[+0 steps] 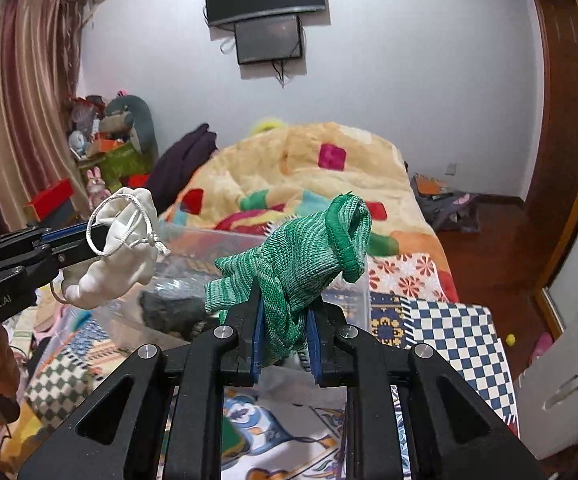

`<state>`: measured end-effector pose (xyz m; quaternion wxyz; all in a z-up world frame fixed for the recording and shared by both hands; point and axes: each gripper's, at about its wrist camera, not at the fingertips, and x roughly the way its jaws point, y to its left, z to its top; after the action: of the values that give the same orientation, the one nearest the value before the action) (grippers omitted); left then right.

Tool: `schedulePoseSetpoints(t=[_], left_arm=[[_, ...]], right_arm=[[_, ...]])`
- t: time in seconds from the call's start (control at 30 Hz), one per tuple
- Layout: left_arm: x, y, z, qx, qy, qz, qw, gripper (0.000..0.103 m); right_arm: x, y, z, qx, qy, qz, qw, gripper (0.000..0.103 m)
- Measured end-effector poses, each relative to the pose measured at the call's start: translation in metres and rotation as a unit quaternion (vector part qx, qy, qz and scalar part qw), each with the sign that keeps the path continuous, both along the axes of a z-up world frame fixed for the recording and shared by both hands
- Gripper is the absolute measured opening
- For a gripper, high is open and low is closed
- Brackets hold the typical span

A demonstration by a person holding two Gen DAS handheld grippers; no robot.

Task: Organize soft objects
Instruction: 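Place the white cloth into the box with the left tool while the right tool drops the sock in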

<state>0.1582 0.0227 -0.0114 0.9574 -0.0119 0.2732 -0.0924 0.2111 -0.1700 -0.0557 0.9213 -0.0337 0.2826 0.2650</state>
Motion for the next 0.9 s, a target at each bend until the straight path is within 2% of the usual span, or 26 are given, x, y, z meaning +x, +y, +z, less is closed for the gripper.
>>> schedulePoseSetpoints(t=[0.17,0.27,0.63,0.73,0.8,0.9], left_arm=[[0.026,-0.007,-0.032,0.021,0.043,0.004,0.9989,0.012],[0.034,-0.01,-0.046,0.03,0.055,0.007,0.998,0.012],[0.048,-0.019,-0.063,0.042,0.083,-0.006,0.9957,0.012],[0.046,-0.018,-0.063,0.04,0.087,-0.008,0.9954,0.016],[0.045,-0.016,-0.062,0.031,0.091,-0.008,0.9953,0.022],[0.04,-0.011,-0.059,0.018,0.093,-0.008,0.9954,0.031]], right_arm=[[0.021,0.003,-0.023,-0.016,0.036,-0.006,0.999,0.016],[0.025,0.003,-0.031,-0.023,0.047,-0.008,0.999,0.016],[0.033,0.005,-0.041,-0.046,0.064,-0.01,0.997,0.016],[0.032,0.006,-0.038,-0.053,0.062,-0.011,0.997,0.017],[0.031,0.006,-0.036,-0.06,0.059,-0.015,0.996,0.021],[0.028,0.005,-0.034,-0.063,0.057,-0.015,0.996,0.035]])
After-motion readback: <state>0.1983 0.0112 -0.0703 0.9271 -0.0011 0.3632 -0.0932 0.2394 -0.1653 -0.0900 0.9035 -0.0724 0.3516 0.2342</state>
